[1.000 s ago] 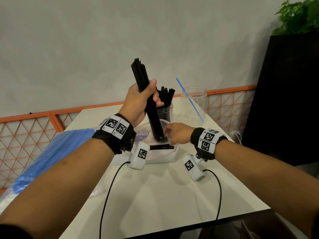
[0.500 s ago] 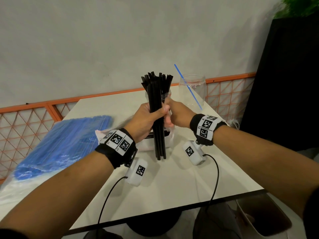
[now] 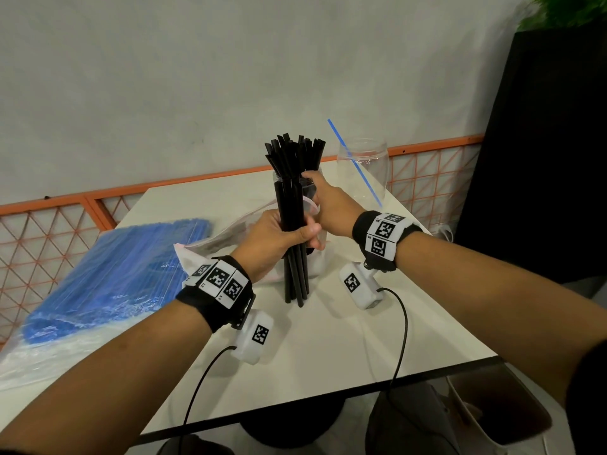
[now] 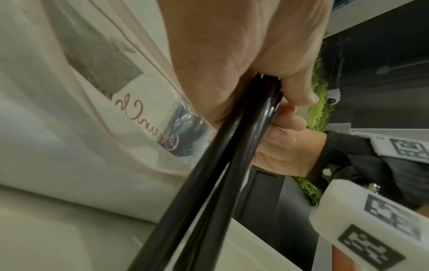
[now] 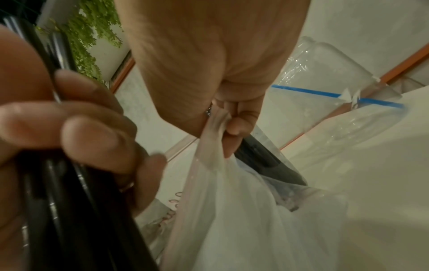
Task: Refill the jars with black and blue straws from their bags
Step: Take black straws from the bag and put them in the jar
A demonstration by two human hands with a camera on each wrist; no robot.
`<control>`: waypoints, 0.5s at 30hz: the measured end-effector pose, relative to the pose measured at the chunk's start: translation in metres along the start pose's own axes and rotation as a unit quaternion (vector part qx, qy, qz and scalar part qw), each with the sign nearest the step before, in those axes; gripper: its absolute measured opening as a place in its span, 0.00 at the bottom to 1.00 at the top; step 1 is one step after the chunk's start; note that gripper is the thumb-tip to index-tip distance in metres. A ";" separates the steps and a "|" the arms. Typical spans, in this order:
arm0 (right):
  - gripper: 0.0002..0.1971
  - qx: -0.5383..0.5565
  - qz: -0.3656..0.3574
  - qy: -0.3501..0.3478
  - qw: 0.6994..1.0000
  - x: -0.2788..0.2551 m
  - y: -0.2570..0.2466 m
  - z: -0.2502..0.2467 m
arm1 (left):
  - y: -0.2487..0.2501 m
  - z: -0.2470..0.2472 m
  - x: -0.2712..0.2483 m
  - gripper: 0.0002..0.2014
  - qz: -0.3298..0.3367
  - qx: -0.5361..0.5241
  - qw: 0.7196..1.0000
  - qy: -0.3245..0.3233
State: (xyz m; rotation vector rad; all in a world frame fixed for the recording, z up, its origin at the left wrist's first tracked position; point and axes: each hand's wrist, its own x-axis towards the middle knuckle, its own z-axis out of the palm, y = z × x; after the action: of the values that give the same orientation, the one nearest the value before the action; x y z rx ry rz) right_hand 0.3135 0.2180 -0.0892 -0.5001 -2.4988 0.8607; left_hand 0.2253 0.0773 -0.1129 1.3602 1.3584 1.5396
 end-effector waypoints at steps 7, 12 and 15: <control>0.40 -0.038 0.028 -0.009 0.999 0.007 -0.002 0.001 | 0.005 -0.003 0.004 0.07 0.015 -0.014 1.000 -0.005; 0.43 -0.035 0.049 -0.020 0.998 0.014 -0.005 0.001 | -0.007 -0.004 0.000 0.07 0.000 0.019 1.000 -0.019; 0.41 -0.036 0.045 -0.019 0.998 0.016 -0.004 0.002 | -0.008 -0.007 0.000 0.07 -0.002 0.015 1.000 -0.025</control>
State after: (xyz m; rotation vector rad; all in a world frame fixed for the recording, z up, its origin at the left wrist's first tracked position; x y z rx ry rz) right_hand 0.2977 0.2214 -0.0834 -0.6296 -2.5664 0.8224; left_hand 0.2172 0.0774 -0.1198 1.4044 1.3584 1.4782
